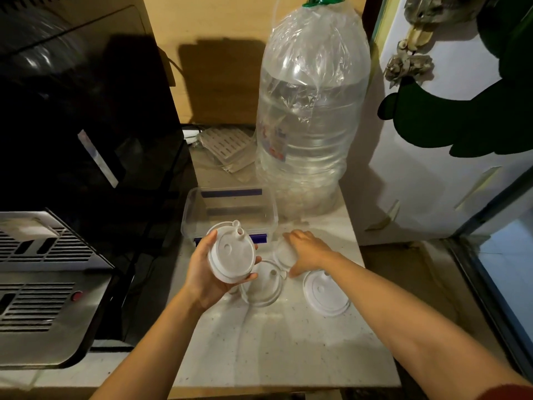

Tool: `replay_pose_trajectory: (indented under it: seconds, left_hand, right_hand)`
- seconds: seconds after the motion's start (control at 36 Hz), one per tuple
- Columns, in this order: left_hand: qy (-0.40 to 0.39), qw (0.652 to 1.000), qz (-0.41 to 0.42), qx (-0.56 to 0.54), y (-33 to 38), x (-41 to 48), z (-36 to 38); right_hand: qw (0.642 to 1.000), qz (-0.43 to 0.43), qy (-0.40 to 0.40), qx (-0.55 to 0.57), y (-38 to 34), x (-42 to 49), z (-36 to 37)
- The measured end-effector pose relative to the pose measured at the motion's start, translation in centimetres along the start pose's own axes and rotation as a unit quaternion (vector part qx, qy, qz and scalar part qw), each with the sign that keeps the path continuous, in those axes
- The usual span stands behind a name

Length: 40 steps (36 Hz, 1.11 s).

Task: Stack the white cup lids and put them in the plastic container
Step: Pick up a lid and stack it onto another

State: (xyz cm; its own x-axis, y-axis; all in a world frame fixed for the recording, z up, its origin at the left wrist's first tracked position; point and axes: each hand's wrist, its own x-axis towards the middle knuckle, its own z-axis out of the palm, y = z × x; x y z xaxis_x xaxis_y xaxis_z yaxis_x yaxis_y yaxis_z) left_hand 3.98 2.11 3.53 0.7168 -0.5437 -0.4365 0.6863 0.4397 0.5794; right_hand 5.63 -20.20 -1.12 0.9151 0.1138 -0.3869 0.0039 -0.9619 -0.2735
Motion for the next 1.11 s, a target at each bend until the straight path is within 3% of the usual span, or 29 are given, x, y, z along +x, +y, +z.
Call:
replay_pose_trajectory:
  seconds: [0.17, 0.47, 0.67, 0.78, 0.92, 1.03, 1.11]
  left_hand:
    - [0.013, 1.0, -0.002, 0.002, 0.1, 0.1, -0.2]
    - [0.003, 0.999, 0.015, 0.037, -0.1, 0.8, 0.3]
    - [0.034, 0.997, 0.031, 0.067, -0.4, 1.5, 1.4]
    - [0.01, 0.998, 0.018, 0.065, -0.4, 1.5, 2.0]
    - [-0.041, 0.996, -0.014, 0.082, -0.1, 1.4, 3.0]
    - [-0.048, 0.995, -0.043, 0.081, 0.1, 1.5, 3.3]
    - [-0.065, 0.991, -0.06, 0.096, 0.3, 1.3, 3.5]
  right_hand:
    - [1.0, 0.0, 0.01, -0.017, -0.1, 0.3, 0.2]
    - [0.996, 0.037, 0.048, 0.071, 1.0, -1.1, -1.3]
    - [0.986, 0.003, 0.108, 0.124, 0.4, -3.2, -4.9]
    - [0.977, -0.075, 0.14, 0.143, -1.0, -5.2, -7.3]
    - [0.959, -0.227, 0.162, 0.058, -3.2, -7.0, -8.0]
    - [0.893, -0.37, 0.242, -0.092, -4.1, -6.8, -7.5]
    - [0.852, -0.429, 0.26, -0.15, -4.2, -6.6, -7.1]
